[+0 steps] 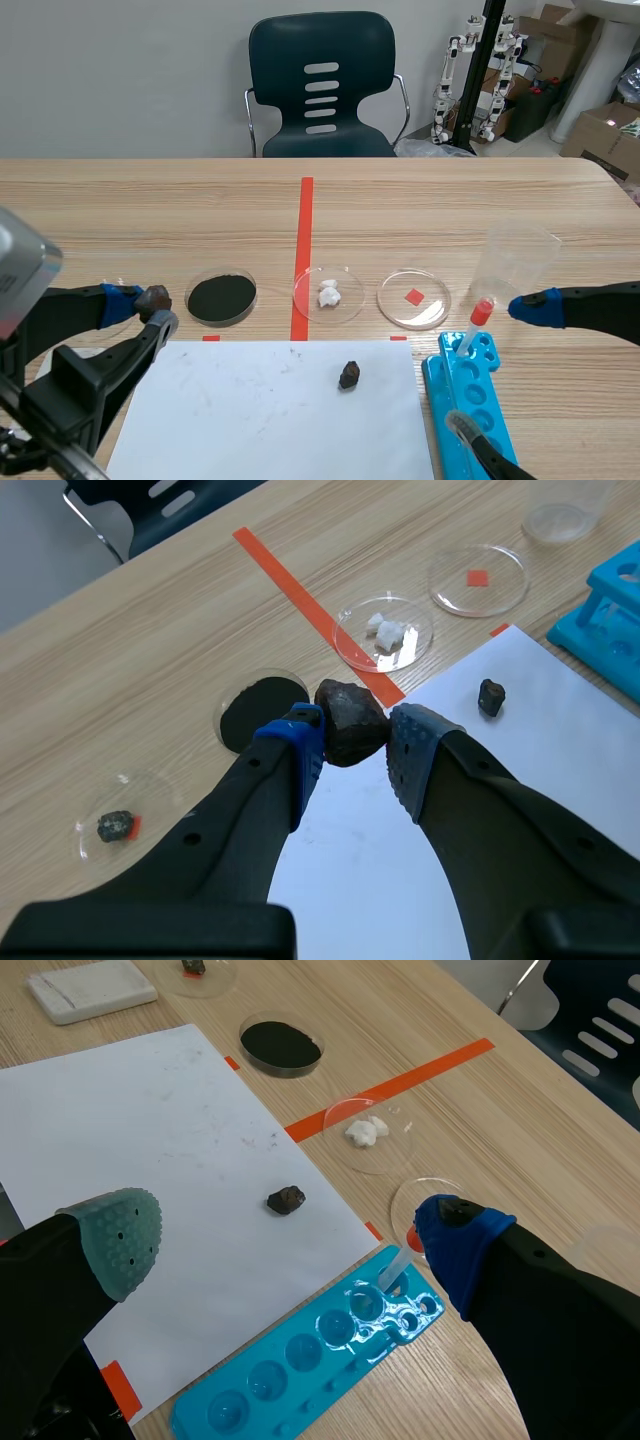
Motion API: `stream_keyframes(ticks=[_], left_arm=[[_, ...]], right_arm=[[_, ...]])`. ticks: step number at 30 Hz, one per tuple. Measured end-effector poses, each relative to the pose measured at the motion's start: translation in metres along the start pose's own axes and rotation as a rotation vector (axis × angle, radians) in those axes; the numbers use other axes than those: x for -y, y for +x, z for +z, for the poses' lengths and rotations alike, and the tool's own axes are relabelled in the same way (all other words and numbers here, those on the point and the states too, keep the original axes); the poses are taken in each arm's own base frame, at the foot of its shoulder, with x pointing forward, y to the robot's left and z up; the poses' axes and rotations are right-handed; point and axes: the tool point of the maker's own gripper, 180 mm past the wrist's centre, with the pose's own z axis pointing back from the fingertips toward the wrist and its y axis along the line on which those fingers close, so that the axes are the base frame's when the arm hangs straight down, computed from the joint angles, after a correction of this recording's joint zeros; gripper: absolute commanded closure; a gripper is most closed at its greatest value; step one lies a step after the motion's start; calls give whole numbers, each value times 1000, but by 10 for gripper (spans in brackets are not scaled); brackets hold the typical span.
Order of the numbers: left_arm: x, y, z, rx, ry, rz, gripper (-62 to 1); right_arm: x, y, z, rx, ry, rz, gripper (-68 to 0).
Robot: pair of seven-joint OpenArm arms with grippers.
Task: Lower the mineral onto the iron filings and hold still
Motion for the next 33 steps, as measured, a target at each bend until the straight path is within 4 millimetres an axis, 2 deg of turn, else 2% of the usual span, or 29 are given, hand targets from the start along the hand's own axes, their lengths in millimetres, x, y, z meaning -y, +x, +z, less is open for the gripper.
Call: stream_keyframes(ticks=[5,11,13,17,20,24,27,33], left_arm=[[3,-1,-16,-55,-21,76,-59],[-14,5,-45,-81,36,155,-59],[-22,-4,-58,-113,56,180,-59],[-40,-38,-84,-244,103,221,-59],[-50,-55,-102,-326,124,256,-59],[-67,-67,-123,-407,187,317,-59],[-78,-79,-131,-488,250,381,-59],[-80,-93,-147,-574,262,439,-59]], right_arm=[[0,0,0,0,0,0,-529],[0,0,0,0,0,0,-529],[0,0,0,0,0,0,-529],[0,0,0,0,0,0,-529],[0,0,0,0,0,0,-529],[0,0,0,0,0,0,-529],[0,0,0,0,0,0,-529],[0,0,0,0,0,0,-529]])
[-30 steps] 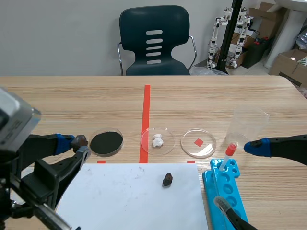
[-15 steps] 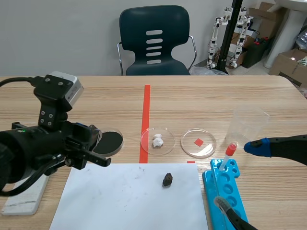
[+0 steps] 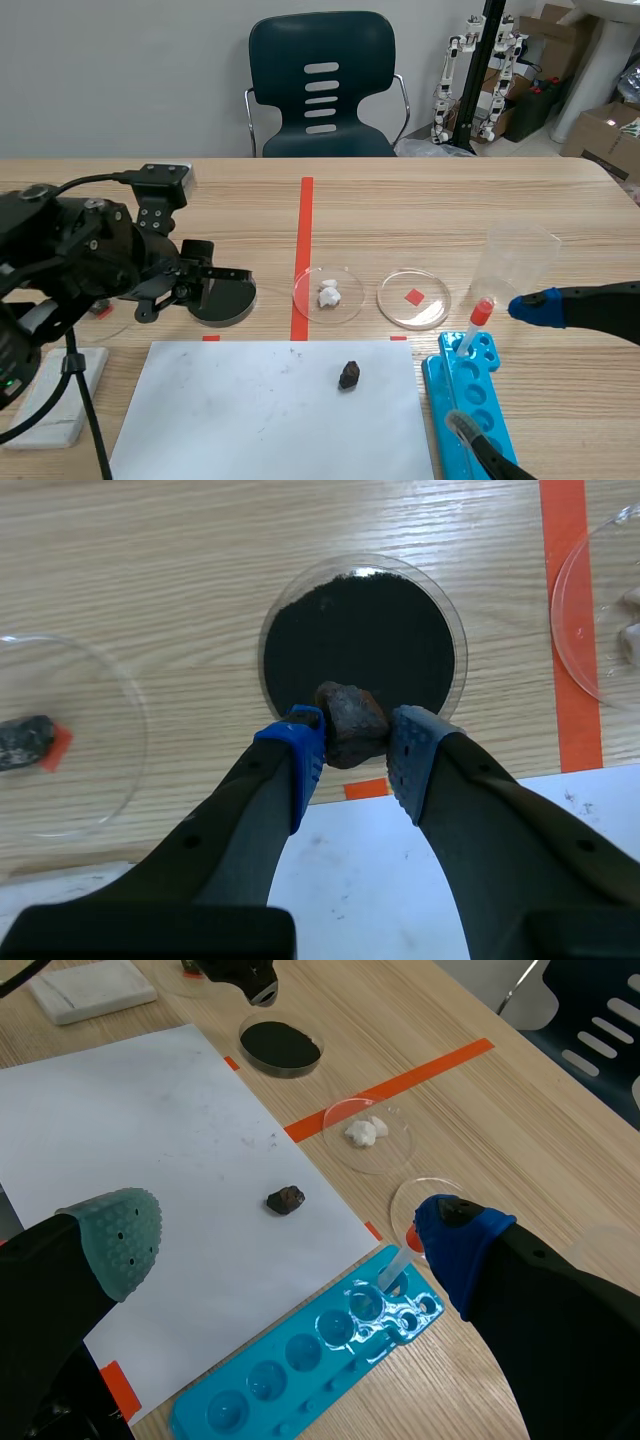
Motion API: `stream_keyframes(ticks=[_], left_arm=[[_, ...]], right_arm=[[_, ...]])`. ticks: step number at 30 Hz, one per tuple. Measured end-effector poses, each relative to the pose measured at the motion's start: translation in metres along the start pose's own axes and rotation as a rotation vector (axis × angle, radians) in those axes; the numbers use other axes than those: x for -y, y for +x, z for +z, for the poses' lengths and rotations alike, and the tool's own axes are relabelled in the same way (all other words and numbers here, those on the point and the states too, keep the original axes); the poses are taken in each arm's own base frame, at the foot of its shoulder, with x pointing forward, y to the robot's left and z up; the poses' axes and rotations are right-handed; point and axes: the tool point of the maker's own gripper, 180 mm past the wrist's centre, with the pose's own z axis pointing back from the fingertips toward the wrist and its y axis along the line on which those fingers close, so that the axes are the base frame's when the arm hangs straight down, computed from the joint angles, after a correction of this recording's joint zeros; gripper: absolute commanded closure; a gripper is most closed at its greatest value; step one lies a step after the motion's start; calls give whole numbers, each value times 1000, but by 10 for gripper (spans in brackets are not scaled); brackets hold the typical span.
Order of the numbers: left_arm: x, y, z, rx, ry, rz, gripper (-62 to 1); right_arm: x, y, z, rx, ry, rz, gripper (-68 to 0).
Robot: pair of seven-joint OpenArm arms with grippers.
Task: Lower the mineral onto the iron filings and hold still
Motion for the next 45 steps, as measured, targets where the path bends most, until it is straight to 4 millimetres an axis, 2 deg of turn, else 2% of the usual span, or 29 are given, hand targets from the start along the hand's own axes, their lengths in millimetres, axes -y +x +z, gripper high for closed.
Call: stream_keyframes(ticks=[12,24,45], left_arm=[[6,-5,-31,-120,5,52,-59],[10,-13,-47,-167,11,58,-59],[5,-14,-52,-185,24,62,-59]], right_arm=[[0,0,0,0,0,0,-529],[0,0,0,0,0,0,-529],[0,0,0,0,0,0,-529]])
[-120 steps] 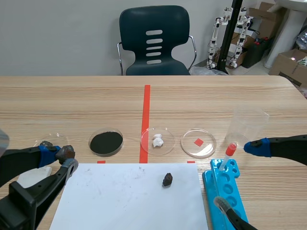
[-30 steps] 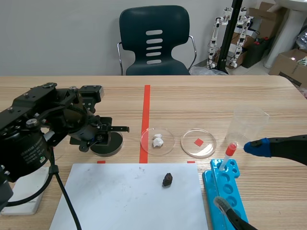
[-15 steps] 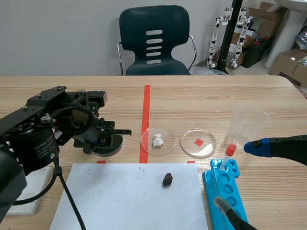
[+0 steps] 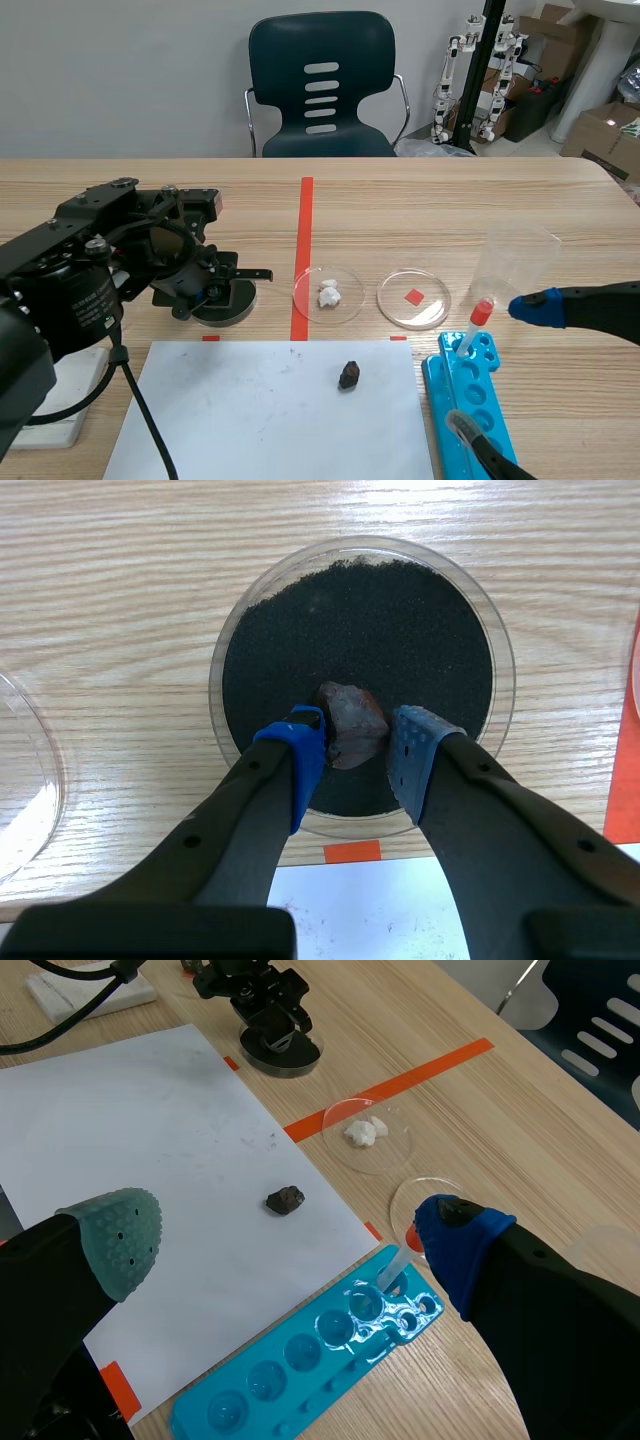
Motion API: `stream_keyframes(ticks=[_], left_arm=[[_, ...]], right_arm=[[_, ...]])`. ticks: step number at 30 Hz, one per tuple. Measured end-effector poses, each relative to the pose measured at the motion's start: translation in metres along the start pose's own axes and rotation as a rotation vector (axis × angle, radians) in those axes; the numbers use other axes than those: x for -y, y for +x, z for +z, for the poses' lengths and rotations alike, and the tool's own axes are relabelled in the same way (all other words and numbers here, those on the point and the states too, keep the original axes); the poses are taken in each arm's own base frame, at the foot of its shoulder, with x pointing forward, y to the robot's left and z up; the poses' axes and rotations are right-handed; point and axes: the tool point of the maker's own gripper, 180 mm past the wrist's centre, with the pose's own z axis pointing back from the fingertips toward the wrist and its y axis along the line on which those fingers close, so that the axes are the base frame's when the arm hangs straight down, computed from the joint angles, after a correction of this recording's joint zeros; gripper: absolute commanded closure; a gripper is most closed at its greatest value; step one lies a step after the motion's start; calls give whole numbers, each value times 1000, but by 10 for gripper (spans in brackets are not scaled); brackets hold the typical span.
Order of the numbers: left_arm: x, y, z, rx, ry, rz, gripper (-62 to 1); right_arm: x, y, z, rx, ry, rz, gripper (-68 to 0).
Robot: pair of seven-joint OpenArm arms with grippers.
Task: Lower the mineral onto the iron filings and hold still
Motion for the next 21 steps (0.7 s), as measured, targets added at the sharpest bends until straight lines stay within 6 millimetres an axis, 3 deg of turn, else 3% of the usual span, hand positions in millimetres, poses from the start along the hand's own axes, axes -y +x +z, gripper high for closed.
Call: stream_keyframes(ticks=[15,21], left_arm=[[1,0,0,2,-5,-5,-59],[10,11,18,86,-25,-43,-59]], right_arm=[[0,0,0,0,0,0,-529],[0,0,0,0,0,0,-529]])
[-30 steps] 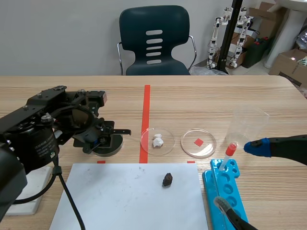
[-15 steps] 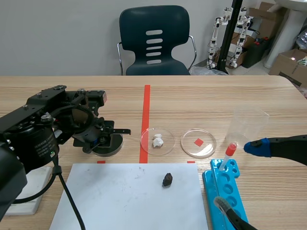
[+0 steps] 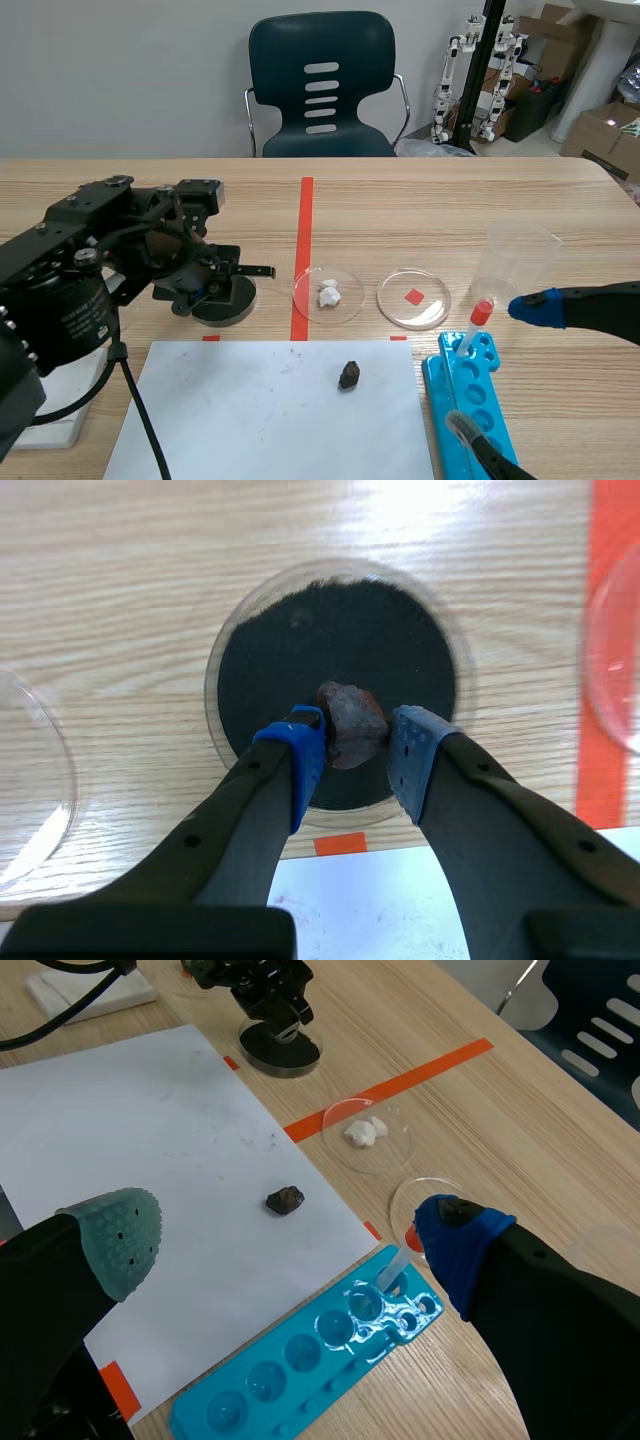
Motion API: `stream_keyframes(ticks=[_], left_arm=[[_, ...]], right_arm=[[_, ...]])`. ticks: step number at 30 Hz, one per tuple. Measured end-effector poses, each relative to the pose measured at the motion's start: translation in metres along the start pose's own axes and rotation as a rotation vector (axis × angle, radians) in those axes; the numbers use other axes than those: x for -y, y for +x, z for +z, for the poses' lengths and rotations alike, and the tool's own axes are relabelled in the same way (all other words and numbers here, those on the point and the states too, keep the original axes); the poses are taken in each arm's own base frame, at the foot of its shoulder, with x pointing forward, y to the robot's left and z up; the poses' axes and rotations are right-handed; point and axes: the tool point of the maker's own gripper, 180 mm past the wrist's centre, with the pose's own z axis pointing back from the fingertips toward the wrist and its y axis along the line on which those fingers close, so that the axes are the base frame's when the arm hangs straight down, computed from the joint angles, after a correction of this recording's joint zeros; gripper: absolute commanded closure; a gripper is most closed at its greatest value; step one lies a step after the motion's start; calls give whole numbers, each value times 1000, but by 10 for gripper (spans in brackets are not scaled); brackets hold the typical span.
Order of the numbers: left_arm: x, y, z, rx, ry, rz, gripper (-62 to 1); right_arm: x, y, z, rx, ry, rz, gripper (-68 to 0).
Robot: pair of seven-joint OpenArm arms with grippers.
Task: Lower the mineral onto the iron filings and hold still
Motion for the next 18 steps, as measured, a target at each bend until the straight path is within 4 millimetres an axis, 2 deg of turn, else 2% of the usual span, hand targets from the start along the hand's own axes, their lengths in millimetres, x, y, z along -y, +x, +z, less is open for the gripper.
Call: stream_keyframes(ticks=[4,9,18], left_arm=[[4,17,19,103,-21,-14,-59],[3,27,45,255,-38,-61,-59],[8,4,107,444,-95,-203,-59]], right_arm=[[0,0,0,0,0,0,-529],[0,0,0,0,0,0,-529],[0,0,0,0,0,0,-529]])
